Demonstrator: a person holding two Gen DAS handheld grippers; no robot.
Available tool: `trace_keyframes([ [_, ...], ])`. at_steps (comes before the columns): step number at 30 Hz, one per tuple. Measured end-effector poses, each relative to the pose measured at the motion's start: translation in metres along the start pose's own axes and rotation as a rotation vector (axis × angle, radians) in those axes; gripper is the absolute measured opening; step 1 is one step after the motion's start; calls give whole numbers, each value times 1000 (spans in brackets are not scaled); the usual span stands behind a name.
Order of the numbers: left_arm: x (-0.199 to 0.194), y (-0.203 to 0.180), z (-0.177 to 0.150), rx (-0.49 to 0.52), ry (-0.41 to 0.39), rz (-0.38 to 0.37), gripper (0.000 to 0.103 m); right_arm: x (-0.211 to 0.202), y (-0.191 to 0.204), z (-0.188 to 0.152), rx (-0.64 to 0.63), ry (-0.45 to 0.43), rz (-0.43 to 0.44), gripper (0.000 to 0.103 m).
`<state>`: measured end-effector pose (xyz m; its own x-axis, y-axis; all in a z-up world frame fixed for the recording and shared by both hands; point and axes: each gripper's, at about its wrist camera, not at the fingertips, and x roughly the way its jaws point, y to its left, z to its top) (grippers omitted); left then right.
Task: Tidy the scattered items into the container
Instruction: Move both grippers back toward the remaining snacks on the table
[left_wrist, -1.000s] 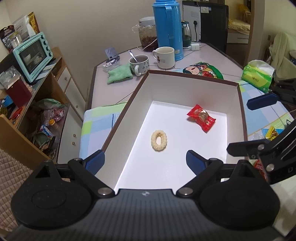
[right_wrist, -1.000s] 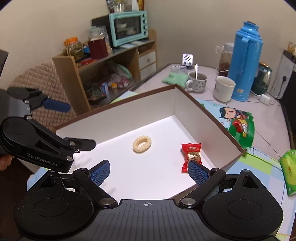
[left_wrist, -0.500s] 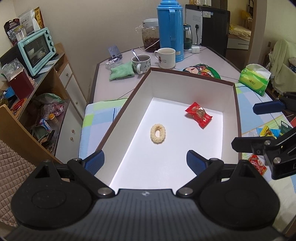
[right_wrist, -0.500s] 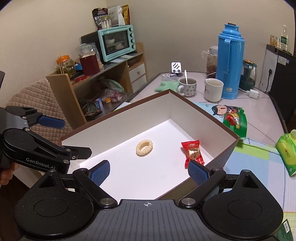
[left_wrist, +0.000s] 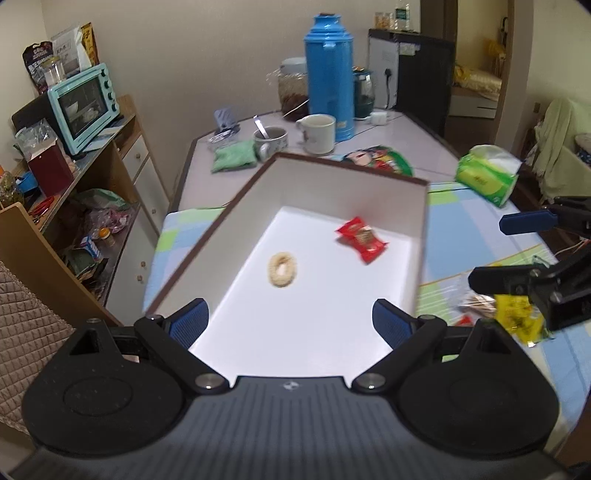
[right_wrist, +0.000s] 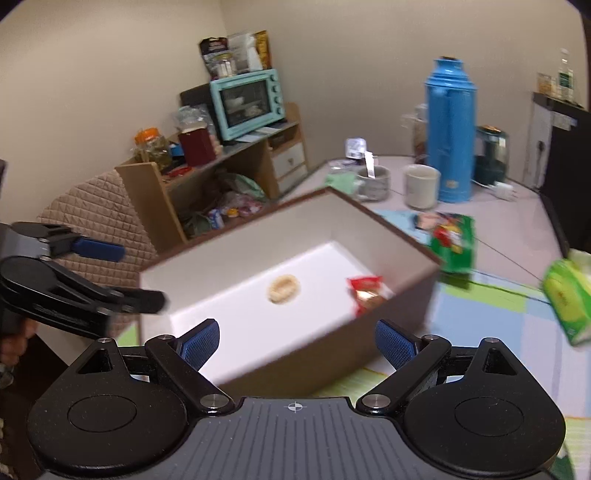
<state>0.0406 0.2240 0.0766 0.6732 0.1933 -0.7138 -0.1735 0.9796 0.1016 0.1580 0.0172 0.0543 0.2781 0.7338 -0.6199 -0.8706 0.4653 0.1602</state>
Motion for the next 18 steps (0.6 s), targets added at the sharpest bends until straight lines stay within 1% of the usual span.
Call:
trace_keyframes([
  [4,-8,-39,-4,17,3,-36,94,-25,-46,-25,36,37,-60,94],
  [8,-8,-84,-9,45,17,-84,94,-43,-88,-51,100,85,-89,94],
  [11,-5,-114,-15,62,30,-120,94,-52,-112,-65,127,119,-104,94],
  [14,7,-141,-21,63,62,-139,94,-59,-129,-74,130,145,-101,94],
  [18,36,-163,-32,30,117,-130,93,-62,-142,-79,117,167,-86,94],
])
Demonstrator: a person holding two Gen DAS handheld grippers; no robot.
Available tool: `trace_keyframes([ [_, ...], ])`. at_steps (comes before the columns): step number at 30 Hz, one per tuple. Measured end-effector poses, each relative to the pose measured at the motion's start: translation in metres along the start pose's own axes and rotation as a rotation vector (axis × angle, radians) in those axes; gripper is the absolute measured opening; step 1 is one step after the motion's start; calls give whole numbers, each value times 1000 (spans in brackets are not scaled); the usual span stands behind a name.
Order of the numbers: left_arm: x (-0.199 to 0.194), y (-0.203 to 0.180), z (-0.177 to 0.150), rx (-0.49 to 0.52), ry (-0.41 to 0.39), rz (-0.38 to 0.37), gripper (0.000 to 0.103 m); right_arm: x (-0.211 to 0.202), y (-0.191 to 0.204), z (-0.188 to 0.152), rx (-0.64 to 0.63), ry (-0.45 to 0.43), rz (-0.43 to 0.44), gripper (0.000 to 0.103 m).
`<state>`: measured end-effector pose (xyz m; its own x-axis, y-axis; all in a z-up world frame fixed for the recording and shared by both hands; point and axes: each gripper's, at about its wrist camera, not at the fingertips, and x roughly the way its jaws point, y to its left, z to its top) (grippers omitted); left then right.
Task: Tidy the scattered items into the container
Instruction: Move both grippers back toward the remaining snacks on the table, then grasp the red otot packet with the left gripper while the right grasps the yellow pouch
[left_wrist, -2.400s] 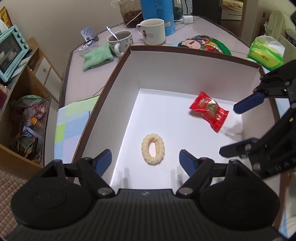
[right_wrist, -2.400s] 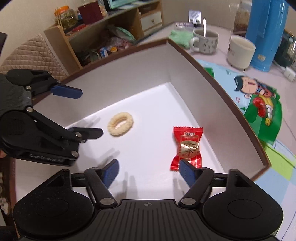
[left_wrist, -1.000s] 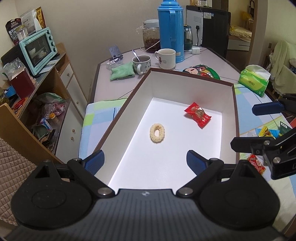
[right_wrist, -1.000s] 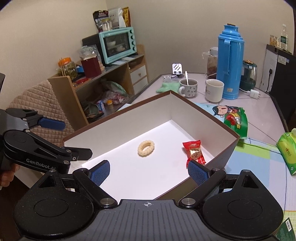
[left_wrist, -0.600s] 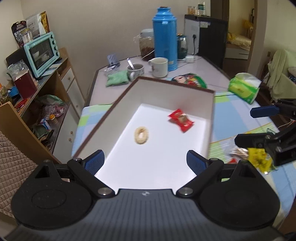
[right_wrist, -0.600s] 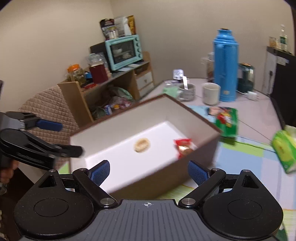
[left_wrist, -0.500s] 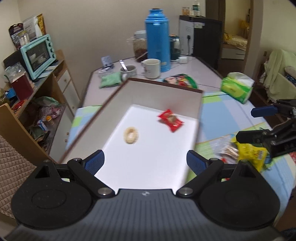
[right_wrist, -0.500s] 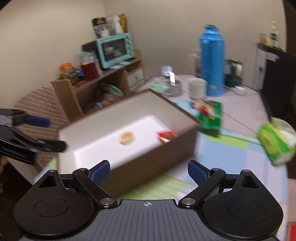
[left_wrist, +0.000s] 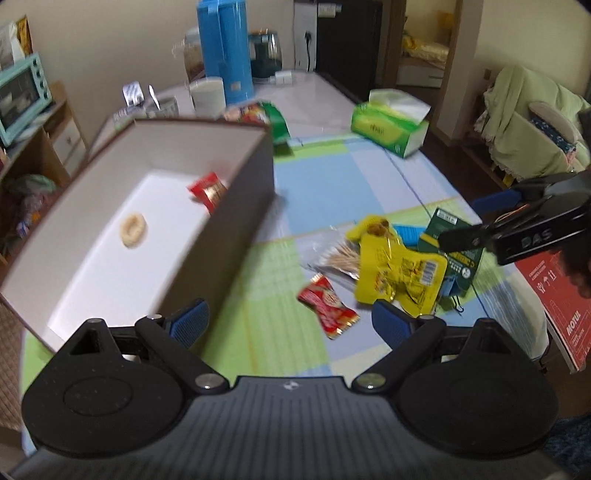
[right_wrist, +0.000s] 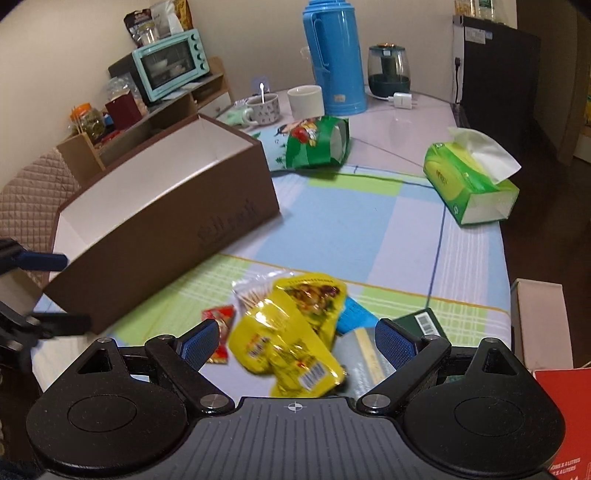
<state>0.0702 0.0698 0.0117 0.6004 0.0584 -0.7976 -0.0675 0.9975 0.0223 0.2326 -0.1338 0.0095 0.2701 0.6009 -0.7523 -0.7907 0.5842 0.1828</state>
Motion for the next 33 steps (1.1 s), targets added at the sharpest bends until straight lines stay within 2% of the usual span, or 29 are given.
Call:
trace_keyframes([
  [3,25,-8,-7,-40,47,18,92,2,-9,-2,-16,23,6,94],
  [10,68,-12,-17,-118,128,38,79,16,-26,-2,-43,75,18,94],
  [15,89,-11,-16,-173,146,26,72,24,-36,2,-47,94,29,94],
  [22,117,-12,-2,-188,159,28,64,36,-43,13,-61,111,46,94],
  [27,134,-13,-1,-164,160,40,50,42,-41,18,-94,119,68,94],
  [30,133,-16,-4,-116,150,57,34,47,-33,14,-136,136,97,94],
  [31,131,-14,-5,-113,149,54,25,49,-29,12,-155,146,109,94],
  [33,127,-11,-9,-108,162,58,25,54,-18,4,-206,165,135,94],
])
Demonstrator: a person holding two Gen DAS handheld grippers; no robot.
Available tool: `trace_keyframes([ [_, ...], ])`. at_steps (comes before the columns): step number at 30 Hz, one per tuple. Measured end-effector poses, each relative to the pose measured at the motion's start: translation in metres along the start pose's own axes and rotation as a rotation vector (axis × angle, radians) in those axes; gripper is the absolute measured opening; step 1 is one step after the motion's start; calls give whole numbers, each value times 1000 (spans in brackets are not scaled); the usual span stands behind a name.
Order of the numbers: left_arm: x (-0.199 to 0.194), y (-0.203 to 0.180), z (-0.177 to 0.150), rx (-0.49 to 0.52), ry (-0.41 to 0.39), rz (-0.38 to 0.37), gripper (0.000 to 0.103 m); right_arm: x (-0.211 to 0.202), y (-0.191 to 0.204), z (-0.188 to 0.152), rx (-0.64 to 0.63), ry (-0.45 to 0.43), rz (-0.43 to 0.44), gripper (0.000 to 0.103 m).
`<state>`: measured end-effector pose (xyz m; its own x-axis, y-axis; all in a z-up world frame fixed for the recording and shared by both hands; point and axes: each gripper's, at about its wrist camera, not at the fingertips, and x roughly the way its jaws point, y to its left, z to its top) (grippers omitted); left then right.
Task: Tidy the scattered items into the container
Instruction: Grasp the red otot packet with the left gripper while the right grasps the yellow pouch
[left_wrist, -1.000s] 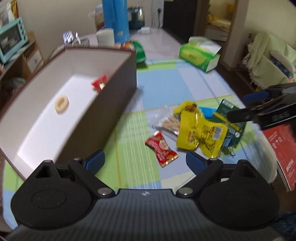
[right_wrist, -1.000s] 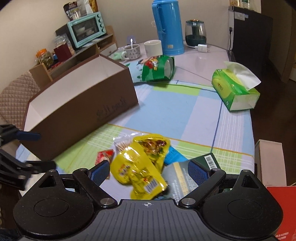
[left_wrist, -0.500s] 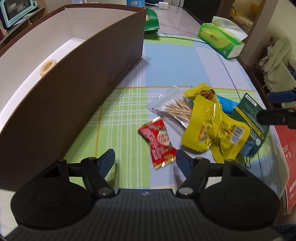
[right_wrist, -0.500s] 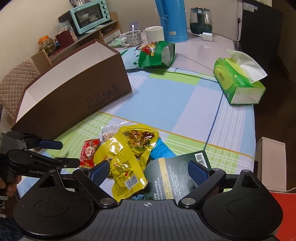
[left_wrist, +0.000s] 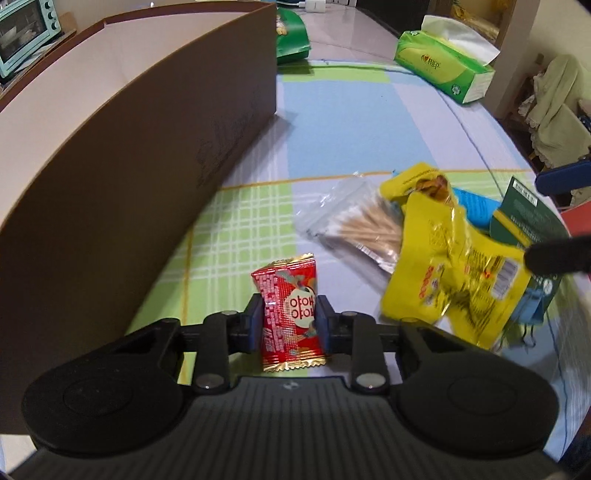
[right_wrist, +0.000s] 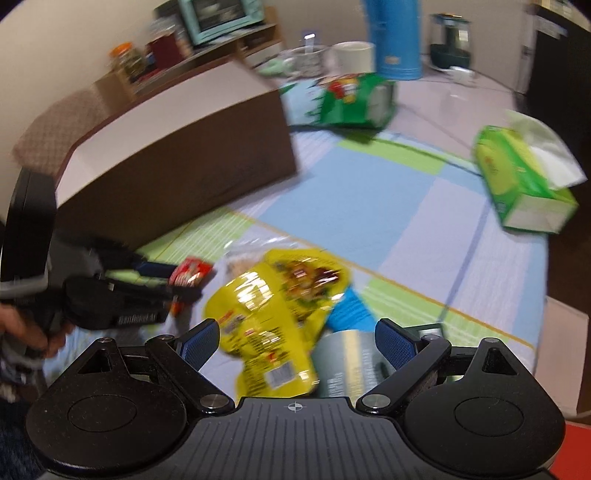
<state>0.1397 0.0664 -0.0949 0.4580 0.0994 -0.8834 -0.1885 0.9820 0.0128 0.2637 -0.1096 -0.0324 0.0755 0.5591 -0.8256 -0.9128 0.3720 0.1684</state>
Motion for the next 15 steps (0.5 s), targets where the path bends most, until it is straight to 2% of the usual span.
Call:
trace_keyframes([
  [4,-10,11,-15,6,24,14,25,17,18,-7,-93,25,21,93],
  [9,-24,22,-37,-18,48,19,25,43,26,-12,-198,54,-41,93],
  [10,-26,23,-41,-21,48,20,25,47,27,-12,-216,60,-45,87],
  [11,-27,24,-44,-25,47,20,25,51,27,-13,-231,69,-47,64],
  [12,-29,25,-46,-30,45,21,25,55,28,-13,-244,82,-47,59],
  [15,-30,25,-50,-38,36,22,25,61,32,-18,-291,91,-67,56],
])
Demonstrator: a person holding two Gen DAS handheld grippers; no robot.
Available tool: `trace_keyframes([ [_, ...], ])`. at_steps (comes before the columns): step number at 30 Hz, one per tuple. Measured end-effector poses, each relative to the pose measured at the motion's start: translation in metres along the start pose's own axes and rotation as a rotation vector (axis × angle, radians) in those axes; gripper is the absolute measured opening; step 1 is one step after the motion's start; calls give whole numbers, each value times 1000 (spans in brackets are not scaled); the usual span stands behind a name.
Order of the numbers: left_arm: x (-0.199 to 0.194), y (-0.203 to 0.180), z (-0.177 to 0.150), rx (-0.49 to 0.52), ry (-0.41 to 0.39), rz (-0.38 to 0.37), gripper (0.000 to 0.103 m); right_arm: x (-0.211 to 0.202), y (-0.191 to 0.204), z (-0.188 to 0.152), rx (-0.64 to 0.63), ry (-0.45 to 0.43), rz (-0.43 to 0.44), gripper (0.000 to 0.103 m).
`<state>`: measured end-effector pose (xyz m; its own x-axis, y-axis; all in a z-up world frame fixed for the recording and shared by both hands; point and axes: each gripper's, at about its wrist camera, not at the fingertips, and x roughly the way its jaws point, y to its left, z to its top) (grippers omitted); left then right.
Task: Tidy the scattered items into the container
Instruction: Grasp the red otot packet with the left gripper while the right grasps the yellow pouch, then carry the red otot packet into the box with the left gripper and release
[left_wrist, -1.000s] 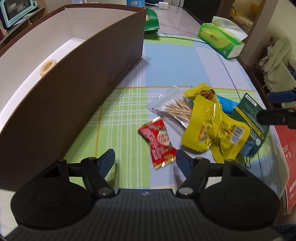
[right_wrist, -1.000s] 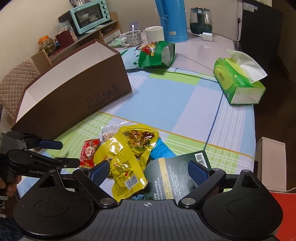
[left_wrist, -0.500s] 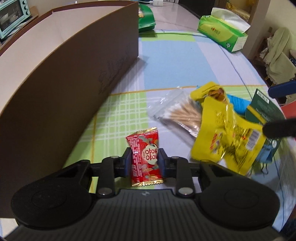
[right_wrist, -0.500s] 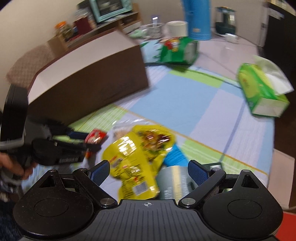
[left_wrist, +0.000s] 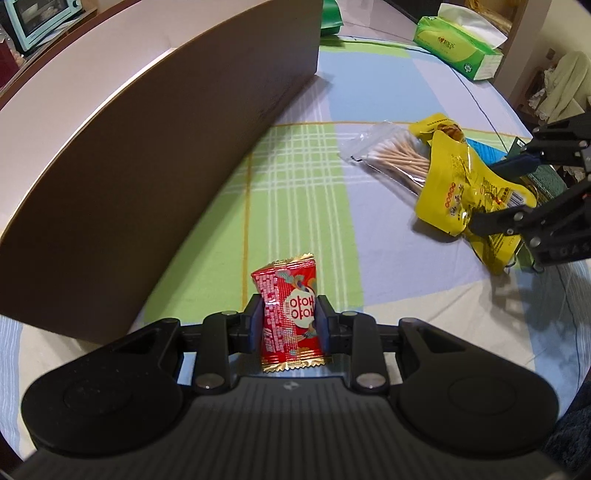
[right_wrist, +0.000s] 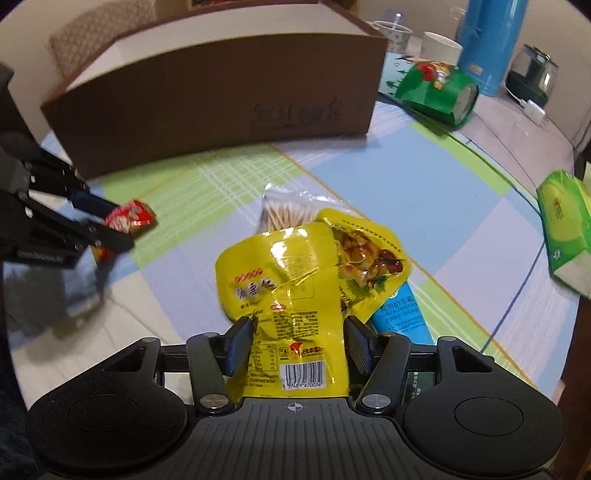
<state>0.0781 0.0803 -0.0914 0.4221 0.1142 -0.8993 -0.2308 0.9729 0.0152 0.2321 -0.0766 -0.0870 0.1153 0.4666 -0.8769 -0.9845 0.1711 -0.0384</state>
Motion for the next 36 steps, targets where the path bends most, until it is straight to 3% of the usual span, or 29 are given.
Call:
trace_keyframes([
  [2,0,0,-1,-2,-5,3,25,-2,5,-2,-30,-5,-9,50],
  [8,-1,1,-3,-5,-18,-1,27,-18,11,-3,-3,-38,27,48],
  [11,1,0,-1,-4,-19,3,43,-12,10,-4,44,-19,66,48],
  [14,2,0,-1,-2,-32,-3,44,-3,13,-8,87,0,110,48],
  [15,1,1,-1,1,-33,-7,41,-1,16,-9,90,-2,109,48],
  [16,1,1,-2,6,-34,-10,28,-1,18,-9,92,-6,106,48],
  [17,-1,1,-2,12,-31,-14,24,-2,19,-9,100,-8,106,48],
  [25,-21,-1,-12,47,9,-51,22,-24,11,-7,212,-46,114,48],
  [36,-110,30,11,103,-133,-50,22,-65,-7,21,402,-163,165,48],
])
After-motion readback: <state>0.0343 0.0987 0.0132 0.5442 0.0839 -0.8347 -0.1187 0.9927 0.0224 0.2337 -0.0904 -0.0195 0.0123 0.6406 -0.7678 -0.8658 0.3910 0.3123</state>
